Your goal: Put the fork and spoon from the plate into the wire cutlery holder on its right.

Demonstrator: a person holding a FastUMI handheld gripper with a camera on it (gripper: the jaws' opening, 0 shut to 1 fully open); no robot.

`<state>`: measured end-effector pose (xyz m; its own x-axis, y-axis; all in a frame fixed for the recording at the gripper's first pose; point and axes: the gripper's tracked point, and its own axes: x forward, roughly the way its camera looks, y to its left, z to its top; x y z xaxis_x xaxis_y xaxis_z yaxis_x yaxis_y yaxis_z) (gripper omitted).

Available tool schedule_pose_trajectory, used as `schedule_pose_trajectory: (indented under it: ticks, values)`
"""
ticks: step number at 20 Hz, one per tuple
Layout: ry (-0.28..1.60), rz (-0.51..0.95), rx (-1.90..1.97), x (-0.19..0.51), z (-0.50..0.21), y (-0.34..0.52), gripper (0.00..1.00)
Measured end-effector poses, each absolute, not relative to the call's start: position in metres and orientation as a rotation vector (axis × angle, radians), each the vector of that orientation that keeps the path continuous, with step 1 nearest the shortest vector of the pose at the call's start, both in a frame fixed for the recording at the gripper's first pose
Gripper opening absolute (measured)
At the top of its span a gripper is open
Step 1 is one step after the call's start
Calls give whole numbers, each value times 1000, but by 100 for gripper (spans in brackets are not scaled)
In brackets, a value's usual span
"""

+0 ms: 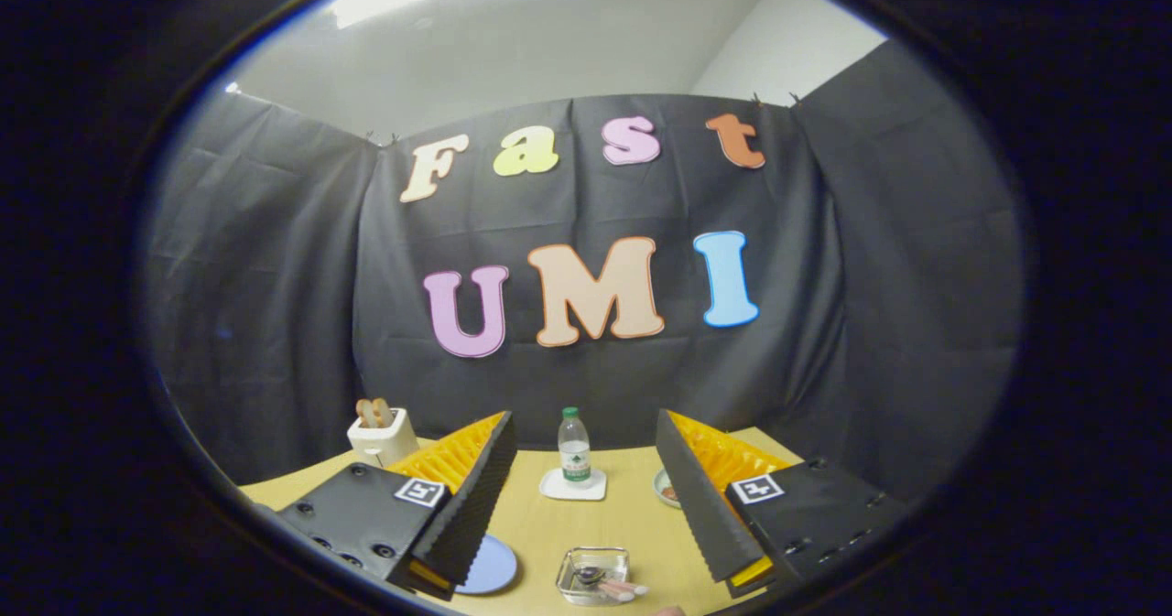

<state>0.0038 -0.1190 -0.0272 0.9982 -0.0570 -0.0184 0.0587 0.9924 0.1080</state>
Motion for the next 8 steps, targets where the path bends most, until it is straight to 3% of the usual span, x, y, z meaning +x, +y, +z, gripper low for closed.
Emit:
schedule_pose_trajectory:
  ticks: [8]
  values:
    - [-29, -126, 73, -7, -24, -124, 98]
